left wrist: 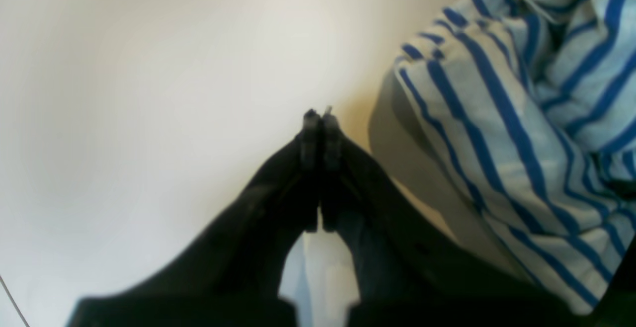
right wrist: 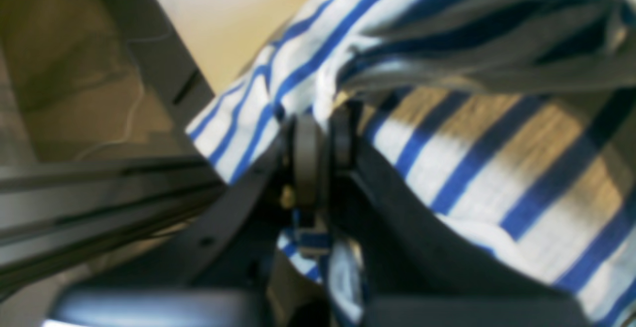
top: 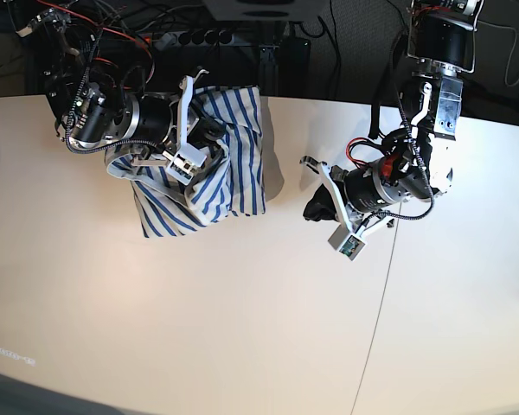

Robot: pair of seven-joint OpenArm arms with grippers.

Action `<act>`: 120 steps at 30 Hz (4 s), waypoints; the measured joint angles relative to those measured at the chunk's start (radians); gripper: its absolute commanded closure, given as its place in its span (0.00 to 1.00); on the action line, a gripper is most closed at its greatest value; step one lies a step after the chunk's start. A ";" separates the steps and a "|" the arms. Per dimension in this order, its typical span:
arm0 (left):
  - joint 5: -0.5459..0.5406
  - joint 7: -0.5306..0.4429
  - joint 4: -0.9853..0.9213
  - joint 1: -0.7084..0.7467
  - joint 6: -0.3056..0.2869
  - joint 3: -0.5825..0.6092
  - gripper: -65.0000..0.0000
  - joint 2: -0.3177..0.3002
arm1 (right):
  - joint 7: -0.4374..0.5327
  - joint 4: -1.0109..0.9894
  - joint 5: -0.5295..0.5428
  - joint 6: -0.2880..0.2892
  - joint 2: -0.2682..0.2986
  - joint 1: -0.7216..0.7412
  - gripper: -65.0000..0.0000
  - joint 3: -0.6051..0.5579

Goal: Fold the T-shirt properly
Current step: 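Lift the shirt bundle with the right gripper and move it toward the left gripper, then grasp the bundle's edge with the left gripper beside the right gripper, then hold the bundle with both grippers and fold it over on itself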

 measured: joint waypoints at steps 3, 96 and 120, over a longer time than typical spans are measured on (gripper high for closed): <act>-0.010 0.013 0.000 0.001 0.000 -0.004 1.00 -0.028 | 0.001 0.000 0.053 0.000 0.000 0.000 0.67 -0.010; -0.171 -0.077 0.021 0.288 -0.066 -0.015 1.00 -0.162 | 0.079 0.161 -0.311 -0.003 0.045 -0.003 1.00 -0.192; -0.064 -0.054 0.012 0.267 -0.089 0.050 1.00 0.038 | 0.063 0.161 -0.077 -0.003 -0.011 -0.002 1.00 -0.198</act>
